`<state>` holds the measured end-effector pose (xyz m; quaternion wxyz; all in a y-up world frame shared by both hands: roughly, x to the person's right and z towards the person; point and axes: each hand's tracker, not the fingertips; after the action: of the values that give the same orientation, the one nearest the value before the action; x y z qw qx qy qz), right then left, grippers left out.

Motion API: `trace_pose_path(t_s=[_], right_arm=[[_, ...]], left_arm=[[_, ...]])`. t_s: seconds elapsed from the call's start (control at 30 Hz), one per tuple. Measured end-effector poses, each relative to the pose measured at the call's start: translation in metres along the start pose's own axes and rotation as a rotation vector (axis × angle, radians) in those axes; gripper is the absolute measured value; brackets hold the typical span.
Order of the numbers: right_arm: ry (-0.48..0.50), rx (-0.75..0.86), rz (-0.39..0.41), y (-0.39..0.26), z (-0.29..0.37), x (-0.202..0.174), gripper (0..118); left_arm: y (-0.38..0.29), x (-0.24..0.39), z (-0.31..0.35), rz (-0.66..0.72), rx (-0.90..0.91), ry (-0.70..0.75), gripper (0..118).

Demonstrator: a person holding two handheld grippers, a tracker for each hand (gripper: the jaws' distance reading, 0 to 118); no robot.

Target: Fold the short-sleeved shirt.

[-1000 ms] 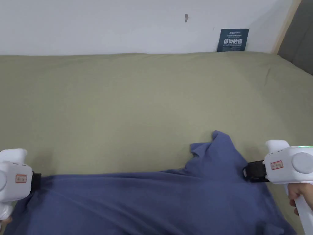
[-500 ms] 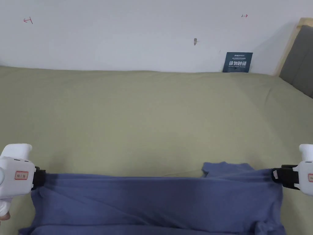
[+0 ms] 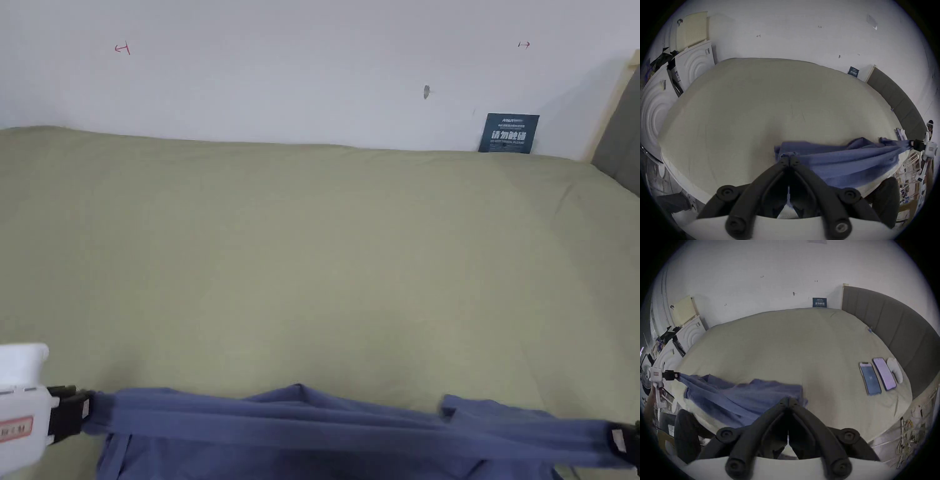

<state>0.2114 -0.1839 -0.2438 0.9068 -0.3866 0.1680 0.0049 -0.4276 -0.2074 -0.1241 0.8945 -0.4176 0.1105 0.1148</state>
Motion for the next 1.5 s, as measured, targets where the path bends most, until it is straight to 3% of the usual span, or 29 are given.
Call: trace_pose_path(t_s=[0.33, 0.37, 0.43, 0.47, 0.6, 0.67, 0.7, 0.73, 0.77, 0.8, 0.83, 0.87, 0.93, 1.03, 1.13, 1.5], right_arm=[[-0.015, -0.06, -0.008, -0.044, -0.008, 0.0, 1], [-0.014, -0.064, -0.014, -0.046, -0.01, 0.002, 6], [-0.036, -0.075, -0.03, -0.045, -0.011, 0.001, 72], [-0.057, -0.082, -0.037, -0.044, -0.013, 0.001, 76], [-0.053, -0.051, -0.051, -0.032, -0.003, 0.003, 76], [-0.054, -0.007, -0.038, -0.023, 0.005, -0.015, 76], [-0.056, 0.047, -0.027, -0.016, 0.011, -0.022, 76], [-0.086, 0.114, -0.02, -0.006, 0.019, -0.034, 74], [-0.081, 0.194, -0.002, 0.002, 0.027, -0.046, 73], [-0.079, 0.274, 0.022, 0.012, 0.037, -0.059, 49], [-0.096, 0.35, 0.048, 0.023, 0.045, -0.076, 5], [-0.139, 0.459, 0.057, 0.032, 0.055, -0.091, 1], [-0.078, 0.525, 0.103, 0.049, 0.07, -0.118, 1], [-0.106, 0.665, 0.13, 0.062, 0.089, -0.155, 1], [-0.154, 0.747, 0.191, 0.062, 0.099, -0.179, 1], [-0.139, 0.788, 0.171, 0.064, 0.085, -0.2, 1]], left_arm=[[-0.052, 0.003, -0.009, 0.01, -0.043, -0.019, 0], [-0.055, 0.003, -0.009, 0.011, -0.035, -0.019, 8], [-0.056, 0.002, -0.011, 0.017, -0.039, -0.008, 96], [-0.056, 0.003, -0.013, 0.014, -0.048, 0.01, 118], [-0.047, 0.01, 0.003, -0.012, -0.003, 0.036, 116], [-0.036, 0.025, 0.02, -0.029, 0.062, 0.046, 115], [-0.027, 0.036, 0.03, -0.053, 0.1, 0.05, 108], [-0.02, 0.049, 0.042, -0.073, 0.163, 0.052, 93], [-0.011, 0.063, 0.055, -0.088, 0.236, 0.064, 67], [-0.003, 0.077, 0.065, -0.117, 0.286, 0.049, 24], [0.006, 0.09, 0.071, -0.13, 0.355, 0.049, 4], [0.013, 0.106, 0.083, -0.12, 0.423, 0.055, 4], [0.026, 0.135, 0.105, -0.136, 0.551, 0.053, 3], [0.032, 0.174, 0.13, -0.153, 0.735, 0.095, 3], [0.034, 0.194, 0.139, -0.158, 0.794, 0.097, 3], [0.034, 0.19, 0.14, -0.098, 0.797, 0.083, 3]])
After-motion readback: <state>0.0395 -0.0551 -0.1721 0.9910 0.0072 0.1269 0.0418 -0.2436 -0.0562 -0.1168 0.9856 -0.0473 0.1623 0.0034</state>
